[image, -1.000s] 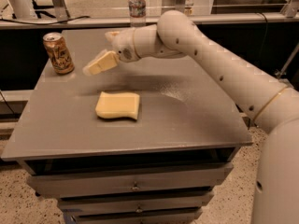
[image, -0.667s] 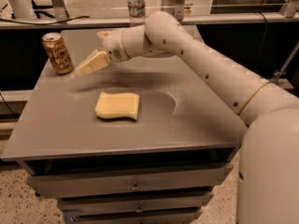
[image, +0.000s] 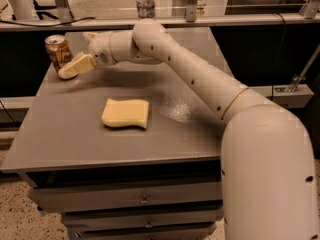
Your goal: Move orange can near water bottle
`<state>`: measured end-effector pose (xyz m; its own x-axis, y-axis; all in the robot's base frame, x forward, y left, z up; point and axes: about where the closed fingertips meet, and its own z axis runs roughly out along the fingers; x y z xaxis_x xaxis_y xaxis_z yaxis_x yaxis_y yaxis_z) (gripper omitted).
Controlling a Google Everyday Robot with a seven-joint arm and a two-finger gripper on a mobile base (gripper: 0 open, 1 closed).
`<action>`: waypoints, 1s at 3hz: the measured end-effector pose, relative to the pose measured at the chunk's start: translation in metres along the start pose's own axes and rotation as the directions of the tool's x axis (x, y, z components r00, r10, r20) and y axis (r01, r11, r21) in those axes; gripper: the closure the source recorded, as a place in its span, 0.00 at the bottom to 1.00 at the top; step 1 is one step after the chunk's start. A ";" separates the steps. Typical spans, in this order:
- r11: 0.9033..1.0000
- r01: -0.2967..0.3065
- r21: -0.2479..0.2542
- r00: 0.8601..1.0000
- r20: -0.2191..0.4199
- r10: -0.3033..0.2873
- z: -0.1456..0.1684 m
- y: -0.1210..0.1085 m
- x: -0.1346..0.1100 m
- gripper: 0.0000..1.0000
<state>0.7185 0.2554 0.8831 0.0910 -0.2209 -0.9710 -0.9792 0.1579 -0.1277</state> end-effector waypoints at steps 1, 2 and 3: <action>1.000 -0.009 -0.029 0.999 0.044 0.011 0.029 0.006 -0.003 0.00; 0.999 -0.018 -0.045 0.998 0.061 0.021 0.043 0.012 -0.003 0.17; 0.999 -0.029 -0.045 0.998 0.063 0.031 0.043 0.016 0.000 0.41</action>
Offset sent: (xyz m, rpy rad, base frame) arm -0.0037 0.0549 -0.0118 0.0806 0.0290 0.0563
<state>0.7107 0.2996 0.8719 0.0714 -0.1547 -0.9854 -0.9885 0.1207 -0.0906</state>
